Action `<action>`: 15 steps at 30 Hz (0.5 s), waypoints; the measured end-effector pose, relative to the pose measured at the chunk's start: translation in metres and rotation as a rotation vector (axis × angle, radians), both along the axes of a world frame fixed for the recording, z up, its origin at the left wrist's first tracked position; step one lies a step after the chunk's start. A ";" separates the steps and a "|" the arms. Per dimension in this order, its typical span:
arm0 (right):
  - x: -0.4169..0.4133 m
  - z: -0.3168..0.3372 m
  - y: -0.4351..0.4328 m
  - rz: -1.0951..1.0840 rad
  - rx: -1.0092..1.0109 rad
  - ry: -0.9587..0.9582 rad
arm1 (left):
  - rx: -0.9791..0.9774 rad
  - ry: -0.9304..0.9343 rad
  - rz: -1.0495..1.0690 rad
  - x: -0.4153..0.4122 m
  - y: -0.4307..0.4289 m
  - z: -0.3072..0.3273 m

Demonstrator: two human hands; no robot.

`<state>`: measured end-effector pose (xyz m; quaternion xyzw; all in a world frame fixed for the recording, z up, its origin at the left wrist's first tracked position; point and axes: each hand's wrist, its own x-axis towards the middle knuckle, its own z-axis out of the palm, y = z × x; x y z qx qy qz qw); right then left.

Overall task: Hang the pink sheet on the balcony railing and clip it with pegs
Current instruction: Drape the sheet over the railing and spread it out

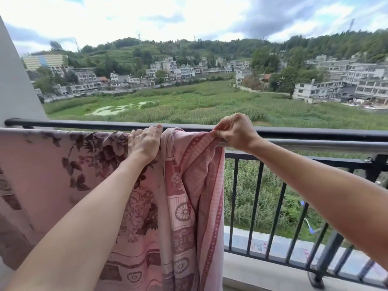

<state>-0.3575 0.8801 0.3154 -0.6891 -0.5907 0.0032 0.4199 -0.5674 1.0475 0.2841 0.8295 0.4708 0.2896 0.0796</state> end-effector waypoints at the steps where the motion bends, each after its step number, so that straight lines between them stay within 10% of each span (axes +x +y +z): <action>1: 0.005 0.000 -0.008 -0.019 0.019 0.004 | 0.010 0.008 0.004 0.001 -0.002 0.000; 15: 0.084 -0.003 -0.102 -0.419 0.104 -0.135 | 0.186 0.132 0.053 0.008 -0.005 -0.011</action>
